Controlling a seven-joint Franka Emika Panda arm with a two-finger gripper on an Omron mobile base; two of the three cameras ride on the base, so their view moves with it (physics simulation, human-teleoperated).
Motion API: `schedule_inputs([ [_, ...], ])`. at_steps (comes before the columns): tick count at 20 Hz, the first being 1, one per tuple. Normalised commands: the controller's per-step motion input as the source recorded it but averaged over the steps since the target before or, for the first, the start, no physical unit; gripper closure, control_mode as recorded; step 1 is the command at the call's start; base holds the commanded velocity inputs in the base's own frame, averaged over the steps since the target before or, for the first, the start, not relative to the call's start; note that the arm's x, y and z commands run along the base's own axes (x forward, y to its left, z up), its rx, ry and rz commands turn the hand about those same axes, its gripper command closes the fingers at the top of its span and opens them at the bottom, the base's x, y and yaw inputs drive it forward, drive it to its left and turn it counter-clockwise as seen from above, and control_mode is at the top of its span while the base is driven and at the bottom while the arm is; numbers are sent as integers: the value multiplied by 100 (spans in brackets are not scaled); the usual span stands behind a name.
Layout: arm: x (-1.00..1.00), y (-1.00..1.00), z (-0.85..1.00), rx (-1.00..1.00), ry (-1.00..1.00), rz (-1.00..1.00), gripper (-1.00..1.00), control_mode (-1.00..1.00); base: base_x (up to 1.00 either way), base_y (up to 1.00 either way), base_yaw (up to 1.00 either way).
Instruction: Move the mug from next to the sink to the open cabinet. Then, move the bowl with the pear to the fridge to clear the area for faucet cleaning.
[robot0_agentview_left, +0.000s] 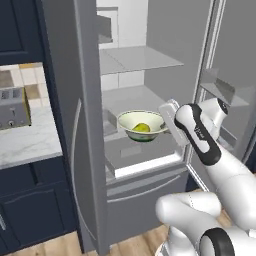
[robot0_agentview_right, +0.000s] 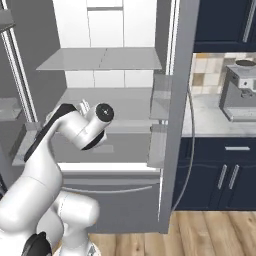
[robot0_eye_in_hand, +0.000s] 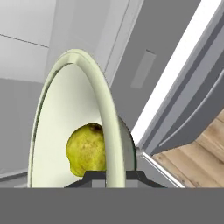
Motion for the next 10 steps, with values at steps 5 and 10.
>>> schedule_inputs([
  [5, 0, 0, 0, 0, 0, 0, 100, 100, 89, 0, -5],
  [10, 0, 0, 0, 0, 0, 0, 100, 100, 33, 0, -1],
])
